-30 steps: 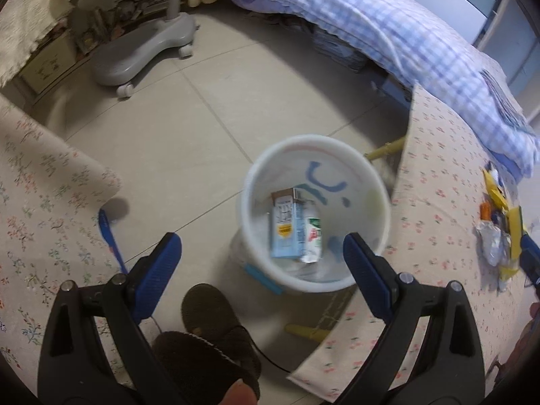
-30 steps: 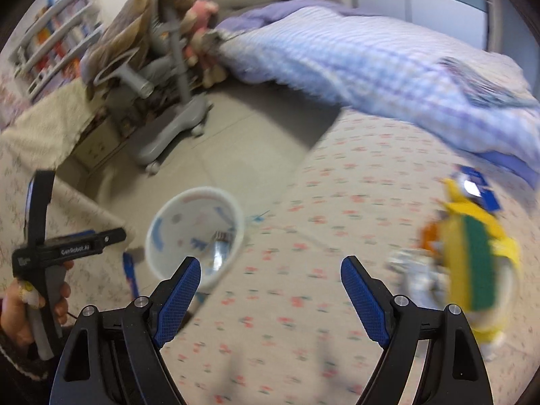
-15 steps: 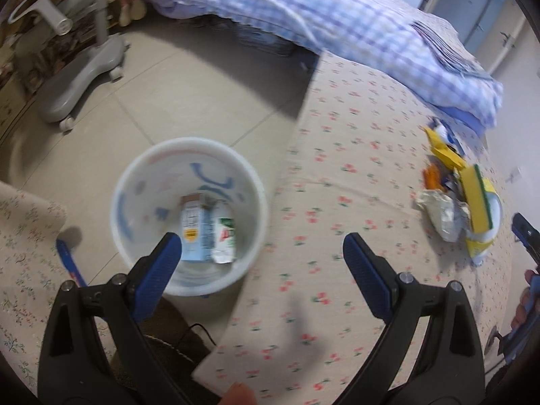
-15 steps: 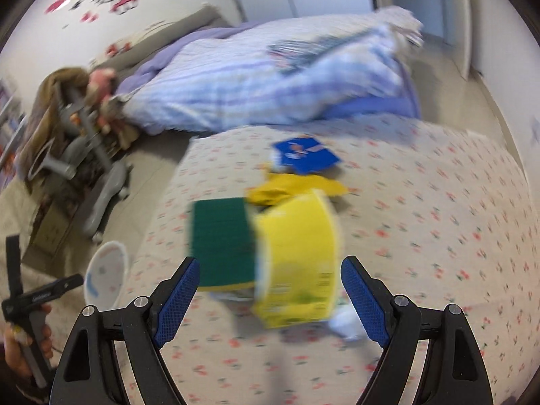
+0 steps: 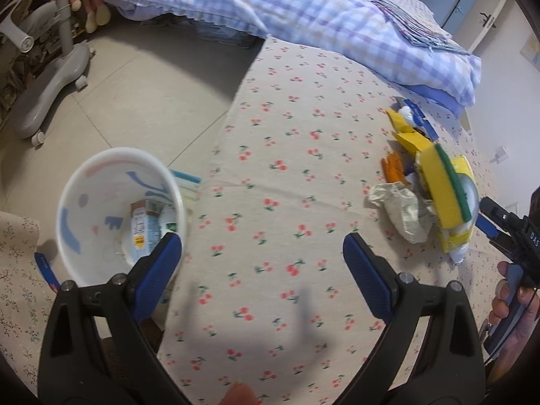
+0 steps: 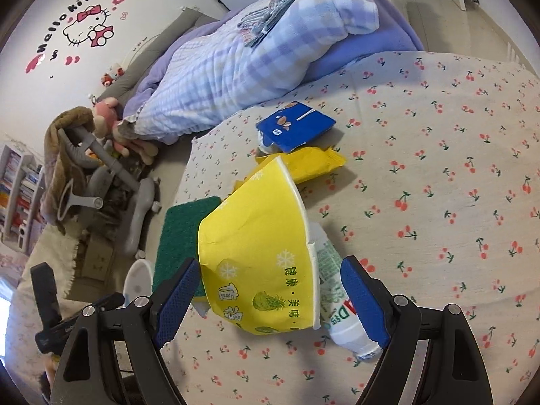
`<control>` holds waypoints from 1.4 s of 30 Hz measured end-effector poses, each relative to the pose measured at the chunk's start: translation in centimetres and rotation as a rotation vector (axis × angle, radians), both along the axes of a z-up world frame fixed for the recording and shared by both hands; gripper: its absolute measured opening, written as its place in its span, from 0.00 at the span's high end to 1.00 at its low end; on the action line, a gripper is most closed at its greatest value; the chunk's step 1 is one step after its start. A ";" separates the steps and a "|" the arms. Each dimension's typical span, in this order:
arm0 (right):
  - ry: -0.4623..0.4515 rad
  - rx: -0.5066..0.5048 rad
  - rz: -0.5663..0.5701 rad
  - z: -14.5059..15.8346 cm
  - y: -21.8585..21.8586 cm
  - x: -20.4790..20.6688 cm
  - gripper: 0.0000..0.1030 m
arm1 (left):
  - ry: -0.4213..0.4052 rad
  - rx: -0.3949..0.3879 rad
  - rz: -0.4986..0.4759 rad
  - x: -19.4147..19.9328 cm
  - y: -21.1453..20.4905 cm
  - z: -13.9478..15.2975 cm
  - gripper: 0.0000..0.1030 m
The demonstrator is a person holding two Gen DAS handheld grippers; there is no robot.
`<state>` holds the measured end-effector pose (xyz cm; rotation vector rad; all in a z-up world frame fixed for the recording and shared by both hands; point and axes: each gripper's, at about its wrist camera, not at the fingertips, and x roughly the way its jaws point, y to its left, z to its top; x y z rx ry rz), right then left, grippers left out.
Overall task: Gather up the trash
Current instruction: 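Grasp the green-yellow sponge with the left tool while the right tool grasps the yellow paper bowl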
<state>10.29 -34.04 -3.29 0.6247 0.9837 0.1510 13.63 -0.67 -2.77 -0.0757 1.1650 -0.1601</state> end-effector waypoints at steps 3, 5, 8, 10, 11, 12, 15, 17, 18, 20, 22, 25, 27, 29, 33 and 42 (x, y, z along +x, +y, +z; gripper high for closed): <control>-0.006 0.011 0.009 0.0 0.3 0.3 0.17 | 0.003 -0.012 -0.013 0.1 -0.9 0.0 0.07; -0.006 0.017 0.010 -0.1 0.3 0.4 0.17 | 0.005 -0.024 -0.016 0.1 -1.4 -0.1 0.07; 0.000 0.017 0.010 -0.3 0.2 0.6 0.23 | 0.005 -0.042 -0.022 0.1 -2.0 0.0 0.07; 0.008 0.013 0.007 -0.6 0.2 0.7 0.28 | 0.005 -0.055 -0.029 0.1 -2.5 0.1 0.07; 0.012 0.015 0.005 -0.7 0.2 0.8 0.28 | 0.004 -0.064 -0.032 0.1 -2.7 0.1 0.07; 0.013 0.021 0.004 -0.9 0.2 0.8 0.28 | 0.004 -0.071 -0.034 0.1 -2.8 0.1 0.07; 0.011 0.022 0.001 -0.6 0.2 0.7 0.29 | -0.003 -0.103 -0.040 0.0 -3.5 0.4 0.07; 0.004 0.022 0.002 -0.2 0.3 0.4 0.29 | -0.009 -0.134 -0.045 0.0 -3.9 0.6 0.07; -0.006 0.020 0.002 0.2 0.3 0.2 0.29 | -0.012 -0.151 -0.049 -0.1 -4.1 0.7 0.08; -0.027 0.021 0.001 1.1 0.2 -0.3 0.29 | -0.021 -0.198 -0.063 -0.2 -4.8 1.1 0.11; -0.056 0.027 -0.008 2.1 -0.3 -1.0 0.29 | -0.035 -0.230 -0.074 -0.2 -5.4 1.5 0.12; -0.082 0.039 -0.032 3.2 -1.4 -2.2 0.29 | -0.045 -0.277 -0.101 0.2 -7.0 1.7 0.14; -0.093 0.036 -0.056 3.7 -2.3 -3.2 0.29 | -0.044 -0.299 -0.114 0.8 -8.3 1.6 0.14; -0.097 0.035 -0.081 4.0 -3.2 -4.1 0.29 | -0.044 -0.308 -0.117 1.4 -9.0 1.4 0.14; -0.086 0.040 -0.131 3.8 -5.2 -5.7 0.29 | -0.054 -0.300 -0.115 2.0 -10.4 1.1 0.14; -0.037 0.006 -0.182 2.3 -8.4 -7.4 0.29 | -0.113 -0.251 -0.185 1.2 -14.0 2.0 0.14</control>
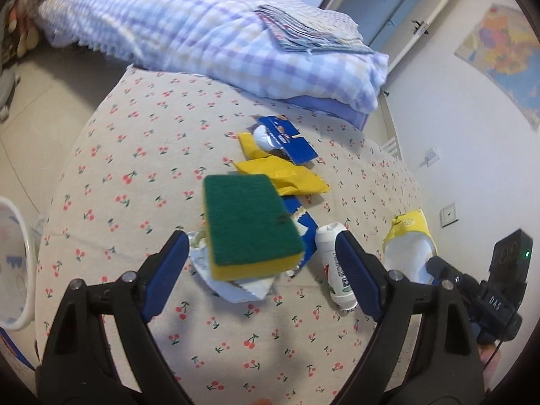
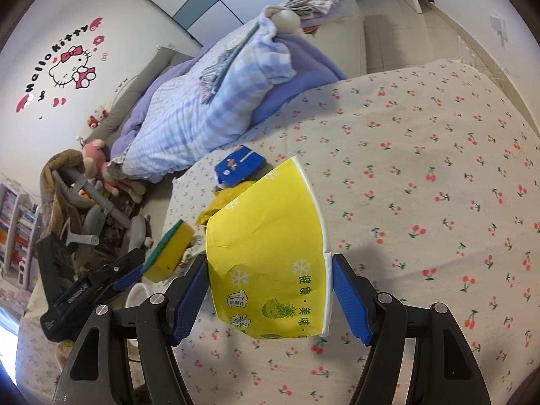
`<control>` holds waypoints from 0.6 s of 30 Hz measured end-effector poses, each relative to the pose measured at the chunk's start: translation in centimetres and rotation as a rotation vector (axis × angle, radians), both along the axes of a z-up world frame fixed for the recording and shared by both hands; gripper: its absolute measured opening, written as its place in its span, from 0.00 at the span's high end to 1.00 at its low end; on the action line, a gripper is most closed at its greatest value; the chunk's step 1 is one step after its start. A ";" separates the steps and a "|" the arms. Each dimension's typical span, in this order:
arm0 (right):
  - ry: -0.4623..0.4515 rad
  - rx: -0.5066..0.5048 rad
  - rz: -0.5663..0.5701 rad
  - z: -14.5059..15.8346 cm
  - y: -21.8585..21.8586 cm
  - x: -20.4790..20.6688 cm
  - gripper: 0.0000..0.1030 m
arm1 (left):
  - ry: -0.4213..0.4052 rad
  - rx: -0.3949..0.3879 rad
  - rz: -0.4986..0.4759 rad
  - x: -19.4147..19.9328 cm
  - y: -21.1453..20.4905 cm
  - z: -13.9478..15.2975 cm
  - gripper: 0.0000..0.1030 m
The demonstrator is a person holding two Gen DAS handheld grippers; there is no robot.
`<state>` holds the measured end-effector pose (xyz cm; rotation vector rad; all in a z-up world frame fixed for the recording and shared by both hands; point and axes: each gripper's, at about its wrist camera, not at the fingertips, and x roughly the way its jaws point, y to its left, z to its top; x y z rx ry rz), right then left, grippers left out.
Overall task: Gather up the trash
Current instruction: 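Grasp the green-yellow sponge with the left tool while the right tool grasps the yellow paper bowl, then drop the sponge into the white bin with the left tool while the right tool carries the bowl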
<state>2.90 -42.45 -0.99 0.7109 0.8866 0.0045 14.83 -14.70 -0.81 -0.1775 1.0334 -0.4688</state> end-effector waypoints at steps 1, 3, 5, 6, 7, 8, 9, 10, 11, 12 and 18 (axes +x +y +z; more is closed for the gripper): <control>0.002 0.000 -0.003 -0.1 -0.2 0.0 0.29 | -0.005 0.016 -0.005 0.0 -0.3 -0.1 0.14; 0.008 -0.001 -0.009 -0.3 -0.6 -0.1 0.29 | -0.010 0.052 -0.010 0.1 -0.9 -0.5 0.14; 0.011 -0.001 -0.010 -0.4 -0.6 -0.1 0.29 | -0.003 0.078 -0.002 0.2 -1.1 -1.0 0.14; 0.013 -0.001 -0.010 -0.5 -0.6 -0.1 0.29 | -0.002 0.085 0.002 0.3 -1.1 -1.1 0.16; 0.015 -0.002 -0.009 -0.5 -0.5 -0.1 0.29 | -0.003 0.093 0.006 0.3 -1.1 -1.2 0.18; 0.018 -0.004 -0.009 -0.5 -0.5 -0.1 0.29 | -0.005 0.102 0.007 0.3 -1.2 -1.3 0.27; 0.020 -0.005 -0.007 -0.6 -0.4 0.0 0.29 | -0.007 0.113 0.008 0.4 -1.2 -1.3 0.35; 0.023 -0.008 -0.006 -0.6 -0.4 0.0 0.29 | -0.010 0.120 0.008 0.3 -1.2 -1.4 0.38; 0.025 -0.009 -0.006 -0.7 -0.4 0.1 0.29 | -0.012 0.128 0.007 0.3 -1.3 -1.5 0.39; 0.027 -0.010 -0.006 -0.7 -0.3 0.1 0.29 | -0.018 0.133 0.009 0.3 -1.2 -1.5 0.41; 0.021 -0.018 -0.008 -0.3 -0.2 -0.2 0.29 | -0.068 0.112 0.011 -0.2 -0.6 -0.3 0.46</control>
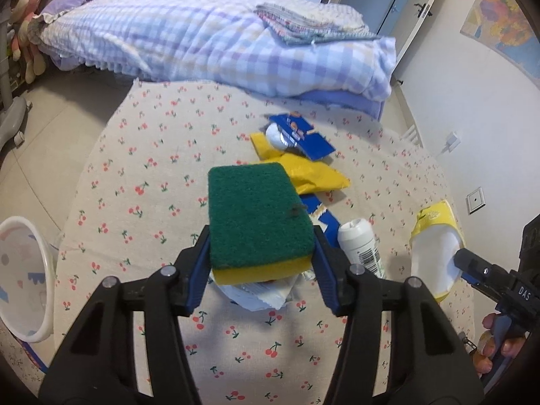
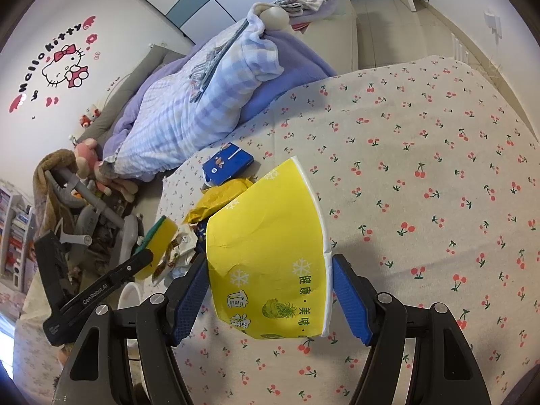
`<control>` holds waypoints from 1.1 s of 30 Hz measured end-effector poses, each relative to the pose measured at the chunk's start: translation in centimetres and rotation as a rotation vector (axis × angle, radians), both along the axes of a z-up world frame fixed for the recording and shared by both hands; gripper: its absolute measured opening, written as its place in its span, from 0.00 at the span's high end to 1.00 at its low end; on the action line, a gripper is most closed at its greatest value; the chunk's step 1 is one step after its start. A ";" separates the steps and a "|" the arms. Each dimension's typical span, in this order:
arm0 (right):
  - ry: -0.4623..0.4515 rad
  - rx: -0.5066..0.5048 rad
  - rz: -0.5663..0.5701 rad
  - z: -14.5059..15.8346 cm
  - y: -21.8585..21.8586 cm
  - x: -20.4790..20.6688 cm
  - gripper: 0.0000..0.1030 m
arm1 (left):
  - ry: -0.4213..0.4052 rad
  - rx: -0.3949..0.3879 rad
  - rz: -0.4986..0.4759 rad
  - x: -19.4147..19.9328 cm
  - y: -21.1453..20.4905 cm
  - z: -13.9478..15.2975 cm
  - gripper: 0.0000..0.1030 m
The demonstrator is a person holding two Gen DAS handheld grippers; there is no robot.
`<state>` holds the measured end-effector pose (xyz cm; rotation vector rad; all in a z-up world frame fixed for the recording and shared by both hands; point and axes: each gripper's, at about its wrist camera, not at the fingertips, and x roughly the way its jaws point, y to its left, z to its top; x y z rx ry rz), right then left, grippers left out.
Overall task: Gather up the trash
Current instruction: 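Drop the sponge into the white bin with the left tool while the right tool carries the bowl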
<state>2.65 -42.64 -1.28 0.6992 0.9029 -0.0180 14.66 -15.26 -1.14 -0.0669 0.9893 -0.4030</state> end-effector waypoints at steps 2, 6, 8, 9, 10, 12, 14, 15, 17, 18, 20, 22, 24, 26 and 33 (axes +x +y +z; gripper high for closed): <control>-0.002 0.000 0.000 0.1 0.1 0.0 0.29 | -0.015 -0.009 0.003 -0.1 0.3 0.4 0.46; -0.011 0.001 0.000 0.5 0.2 -0.1 0.29 | -0.033 -0.020 0.013 -0.3 1.3 1.1 0.47; -0.014 0.004 0.002 0.7 0.3 -0.1 0.29 | -0.034 -0.028 0.018 -0.4 2.0 1.3 0.47; -0.018 0.007 0.004 0.8 0.5 0.0 0.29 | -0.037 -0.025 0.021 -0.5 2.5 1.4 0.47; -0.023 0.011 0.006 0.9 0.6 0.0 0.29 | -0.042 -0.016 0.028 -0.7 3.1 1.5 0.47; -0.040 0.024 0.014 1.5 1.0 0.0 0.29 | -0.038 -0.008 0.036 -0.8 4.2 1.5 0.47; -0.053 0.019 0.035 2.0 1.8 0.1 0.29 | -0.019 -0.019 0.050 -0.8 5.8 1.4 0.47; -0.056 0.015 0.044 2.2 2.2 0.3 0.29 | -0.014 -0.021 0.057 -0.9 6.7 1.5 0.47; -0.059 0.013 0.066 2.5 3.3 0.7 0.29 | -0.014 -0.007 0.074 -1.0 8.5 1.6 0.47; -0.059 0.014 0.075 2.6 3.8 0.9 0.29 | -0.012 0.001 0.084 -1.1 9.6 1.6 0.47; -0.062 0.006 0.103 2.9 5.2 1.4 0.29 | -0.004 0.009 0.103 -1.3 11.5 1.6 0.47; -0.067 -0.007 0.132 3.2 6.7 1.8 0.29 | 0.013 0.012 0.135 -1.3 14.0 1.4 0.47; -0.071 -0.016 0.162 3.5 8.4 2.3 0.29 | 0.033 0.016 0.172 -1.3 16.6 1.1 0.47; -0.072 -0.024 0.188 3.6 9.8 2.7 0.29 | 0.054 0.024 0.205 -1.3 18.9 0.7 0.47; -0.071 -0.056 0.313 4.0 17.1 5.3 0.29 | 0.193 0.048 0.324 -0.4 26.1 -3.1 0.46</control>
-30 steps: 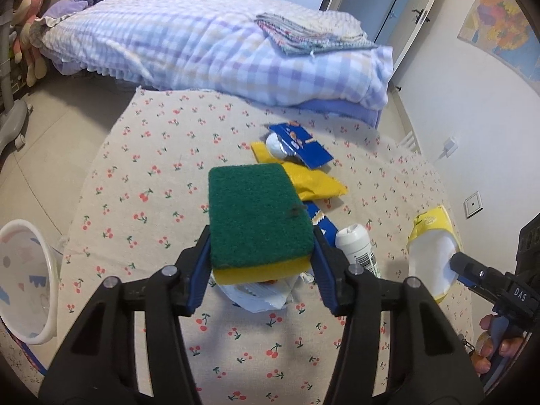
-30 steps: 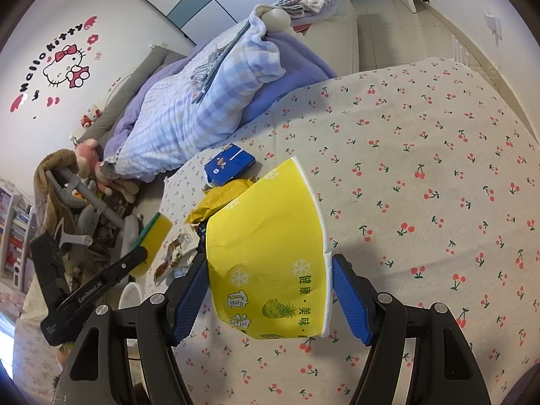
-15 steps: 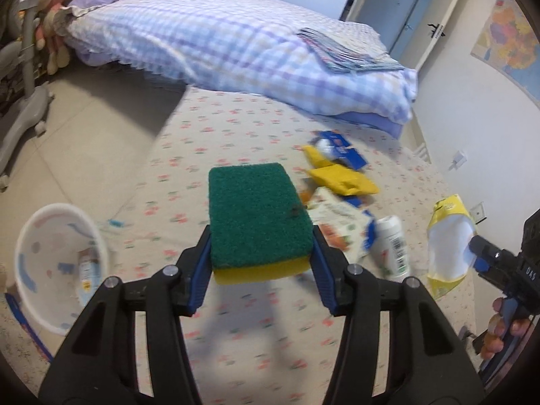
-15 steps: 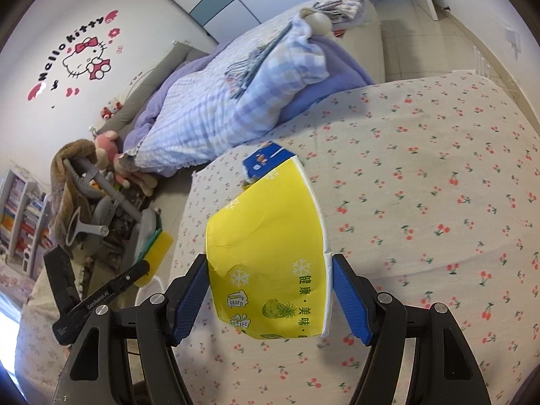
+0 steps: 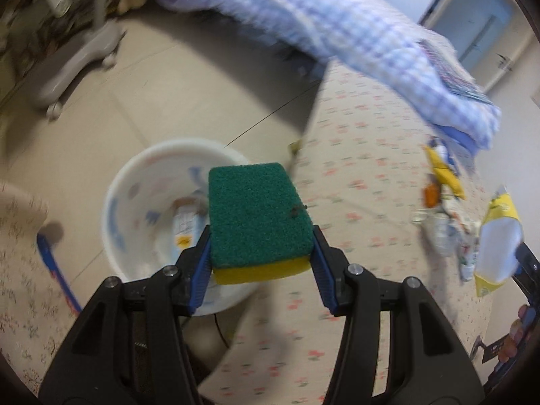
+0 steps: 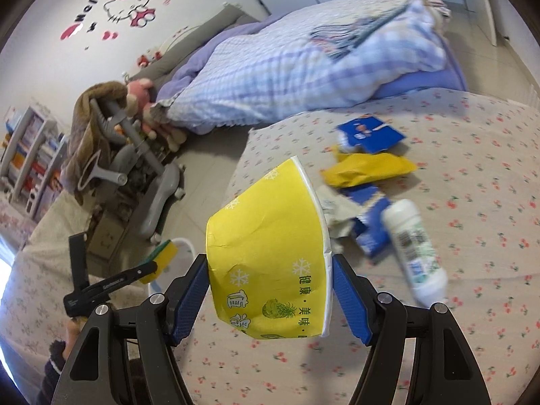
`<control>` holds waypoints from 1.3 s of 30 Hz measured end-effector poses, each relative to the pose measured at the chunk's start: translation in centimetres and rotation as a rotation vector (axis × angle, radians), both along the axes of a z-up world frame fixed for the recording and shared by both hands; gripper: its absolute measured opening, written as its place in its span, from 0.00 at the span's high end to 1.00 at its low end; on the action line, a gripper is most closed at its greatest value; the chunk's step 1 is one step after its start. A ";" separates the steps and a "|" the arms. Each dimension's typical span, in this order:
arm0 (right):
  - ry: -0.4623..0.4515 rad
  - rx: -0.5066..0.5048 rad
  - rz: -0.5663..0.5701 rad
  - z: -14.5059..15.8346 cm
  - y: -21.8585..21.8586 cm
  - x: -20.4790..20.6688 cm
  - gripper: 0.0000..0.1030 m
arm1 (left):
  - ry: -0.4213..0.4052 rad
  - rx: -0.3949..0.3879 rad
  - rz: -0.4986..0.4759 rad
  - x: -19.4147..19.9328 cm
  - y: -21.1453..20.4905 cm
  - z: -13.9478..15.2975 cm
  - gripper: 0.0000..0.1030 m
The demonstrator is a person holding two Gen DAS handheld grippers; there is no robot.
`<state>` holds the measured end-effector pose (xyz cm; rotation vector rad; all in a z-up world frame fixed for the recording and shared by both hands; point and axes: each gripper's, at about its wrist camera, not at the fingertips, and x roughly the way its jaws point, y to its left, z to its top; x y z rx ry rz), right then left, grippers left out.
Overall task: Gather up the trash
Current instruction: 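Drop the sponge into the white bin with the left tool while the right tool carries the bowl, then open the right tool over the white bin to drop the yellow bowl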
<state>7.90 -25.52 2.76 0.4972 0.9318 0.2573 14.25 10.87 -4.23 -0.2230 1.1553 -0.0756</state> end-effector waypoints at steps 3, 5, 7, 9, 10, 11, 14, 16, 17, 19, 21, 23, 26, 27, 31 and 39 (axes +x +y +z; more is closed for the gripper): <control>0.008 -0.024 0.056 -0.2 3.4 1.1 0.29 | 0.055 0.008 0.029 0.3 1.8 -1.8 0.46; 0.013 -0.035 0.085 -0.4 5.0 1.7 0.29 | 0.083 0.009 0.039 0.6 2.4 -2.8 0.46; 0.023 -0.041 0.112 -0.7 6.9 2.4 0.29 | 0.106 -0.002 0.048 0.9 3.1 -3.6 0.45; 0.033 -0.051 0.133 -1.1 8.5 3.2 0.29 | 0.111 0.000 0.053 1.1 3.4 -3.9 0.44; 0.034 -0.053 0.139 -1.2 9.0 3.3 0.29 | 0.116 0.003 0.050 1.1 3.4 -4.0 0.42; 0.039 -0.056 0.149 -1.5 9.9 3.7 0.29 | 0.125 0.006 0.040 1.2 3.6 -4.1 0.39; 0.056 -0.066 0.170 -2.2 11.8 4.6 0.29 | 0.114 0.074 0.053 1.1 4.0 -3.5 0.17; 0.066 -0.070 0.184 -2.6 12.7 5.1 0.29 | 0.086 0.094 0.073 0.7 4.9 -2.9 0.15; 0.072 -0.071 0.190 -2.9 13.2 5.4 0.29 | 0.079 0.100 0.080 0.5 5.4 -2.6 0.14; 0.088 -0.059 0.201 -3.5 14.3 6.2 0.29 | 0.072 0.129 0.106 -0.1 6.6 -2.1 0.12; 0.106 -0.040 0.216 -4.2 15.5 7.1 0.29 | 0.065 0.154 0.127 -0.7 7.8 -1.6 0.11; 0.124 -0.027 0.229 -4.8 16.8 7.8 0.29 | 0.055 0.184 0.156 -1.5 9.3 -1.0 0.10; 0.142 -0.013 0.257 -5.7 19.3 8.9 0.29 | 0.032 0.221 0.196 -2.1 11.0 -0.5 0.07; 0.148 -0.008 0.267 -6.0 20.3 9.3 0.29 | 0.026 0.219 0.211 -2.4 11.8 -0.3 0.07; 0.170 -0.002 0.312 -7.1 24.2 10.1 0.29 | 0.030 0.166 0.265 -3.1 13.5 -0.1 0.07; 0.178 -0.017 0.371 -7.9 28.1 10.5 0.28 | 0.026 0.169 0.289 -3.7 14.7 0.0 0.07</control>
